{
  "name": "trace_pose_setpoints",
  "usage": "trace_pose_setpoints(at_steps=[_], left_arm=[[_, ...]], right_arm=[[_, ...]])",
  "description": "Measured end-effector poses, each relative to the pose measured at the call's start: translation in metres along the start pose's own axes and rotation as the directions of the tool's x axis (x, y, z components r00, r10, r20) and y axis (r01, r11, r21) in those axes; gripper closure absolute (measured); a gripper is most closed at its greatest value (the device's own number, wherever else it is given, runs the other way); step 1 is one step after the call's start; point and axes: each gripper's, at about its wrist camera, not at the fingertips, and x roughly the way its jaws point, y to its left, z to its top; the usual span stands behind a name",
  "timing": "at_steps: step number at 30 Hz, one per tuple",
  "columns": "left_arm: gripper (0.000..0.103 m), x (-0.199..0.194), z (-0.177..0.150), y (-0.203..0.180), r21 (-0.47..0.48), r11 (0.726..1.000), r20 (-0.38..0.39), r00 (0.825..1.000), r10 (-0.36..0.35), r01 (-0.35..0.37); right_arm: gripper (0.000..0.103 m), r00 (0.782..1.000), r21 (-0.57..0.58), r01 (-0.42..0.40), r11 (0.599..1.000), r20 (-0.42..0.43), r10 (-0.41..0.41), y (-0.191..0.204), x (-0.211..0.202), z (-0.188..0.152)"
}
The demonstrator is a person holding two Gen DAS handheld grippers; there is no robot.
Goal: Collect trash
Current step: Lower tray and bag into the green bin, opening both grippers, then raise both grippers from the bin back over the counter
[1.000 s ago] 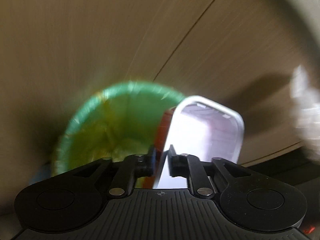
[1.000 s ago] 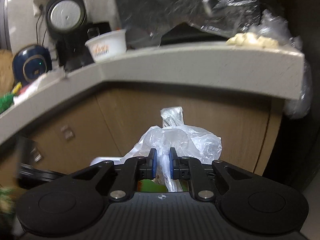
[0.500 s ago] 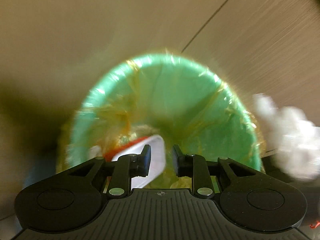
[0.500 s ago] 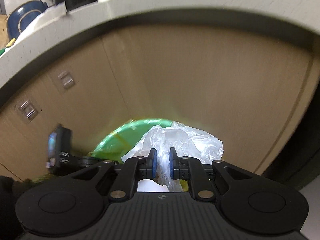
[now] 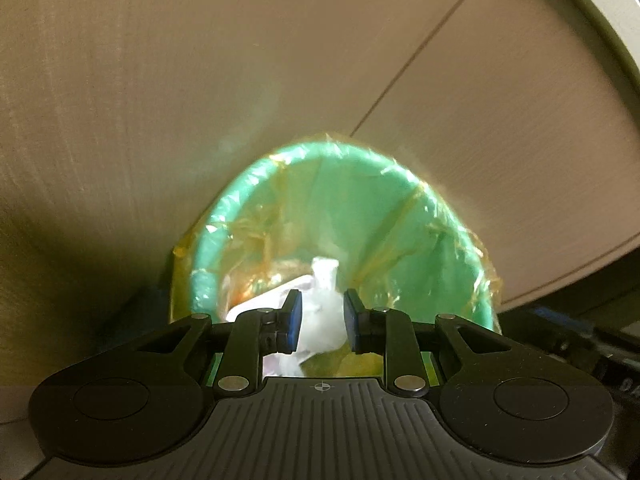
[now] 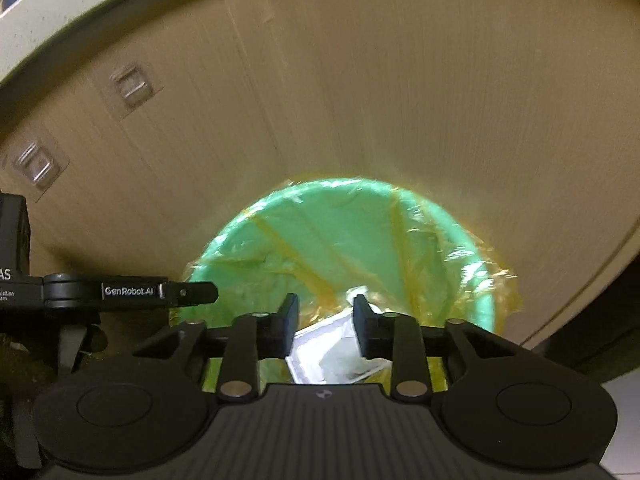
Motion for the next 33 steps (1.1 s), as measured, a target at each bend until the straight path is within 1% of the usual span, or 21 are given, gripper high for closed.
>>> trace_pose_setpoints(at_steps=[1,4,6,9,13,15,17,19,22,25,28,30,32,33], left_arm=[[0.077,-0.001,-0.001,-0.003,0.011,1.000,-0.006,1.000,0.010,-0.010],[0.078,-0.005,-0.002,-0.014,0.060,0.998,-0.002,1.000,0.023,-0.022],[0.078,-0.010,-0.001,-0.022,0.092,0.995,0.017,1.000,0.022,-0.023],[0.078,-0.026,0.001,-0.032,0.123,0.992,0.053,0.999,0.002,-0.008],[0.078,-0.044,0.004,-0.044,0.150,0.989,0.089,0.996,-0.011,-0.002],[0.078,-0.052,0.006,-0.050,0.158,0.987,0.108,0.994,-0.023,0.006],[0.078,-0.062,0.007,-0.058,0.174,0.985,0.134,0.991,-0.033,0.009],[0.078,-0.075,0.008,-0.066,0.190,0.982,0.153,0.988,-0.037,0.007],[0.078,-0.102,0.011,-0.079,0.215,0.977,0.202,0.979,-0.041,-0.003],[0.078,-0.135,0.018,-0.092,0.234,0.972,0.266,0.963,-0.033,-0.031],[0.078,-0.172,0.029,-0.103,0.244,0.967,0.329,0.944,-0.016,-0.068],[0.078,-0.198,0.038,-0.108,0.255,0.962,0.358,0.934,-0.004,-0.093],[0.078,-0.226,0.046,-0.113,0.268,0.956,0.382,0.924,0.012,-0.123],[0.078,-0.238,0.049,-0.114,0.274,0.952,0.390,0.920,0.020,-0.137]], right_arm=[[0.060,1.000,0.008,0.007,1.000,0.003,-0.007,-0.002,-0.003,-0.001],[0.060,1.000,0.021,0.016,1.000,0.006,-0.017,-0.004,-0.009,-0.006],[0.059,1.000,0.014,0.019,1.000,0.012,-0.019,-0.002,-0.013,-0.010],[0.059,0.998,-0.016,0.037,0.999,0.042,-0.036,0.003,-0.021,-0.011],[0.057,0.990,-0.068,0.091,0.994,0.113,-0.083,0.008,-0.038,-0.007],[0.057,0.981,-0.105,0.124,0.987,0.162,-0.106,0.011,-0.053,0.001],[0.057,0.966,-0.144,0.156,0.977,0.229,-0.120,0.014,-0.074,0.014],[0.055,0.945,-0.158,0.178,0.971,0.301,-0.125,0.014,-0.101,0.033],[0.052,0.923,-0.152,0.149,0.977,0.377,-0.082,0.012,-0.141,0.067],[0.051,0.894,-0.140,0.093,0.986,0.447,-0.021,0.013,-0.178,0.110],[0.048,0.868,-0.116,-0.014,0.993,0.492,0.070,0.016,-0.209,0.157],[0.046,0.853,-0.118,-0.071,0.991,0.508,0.122,0.023,-0.220,0.184],[0.044,0.837,-0.140,-0.086,0.986,0.528,0.148,0.037,-0.224,0.205],[0.042,0.834,-0.149,-0.086,0.985,0.531,0.153,0.045,-0.223,0.213]])
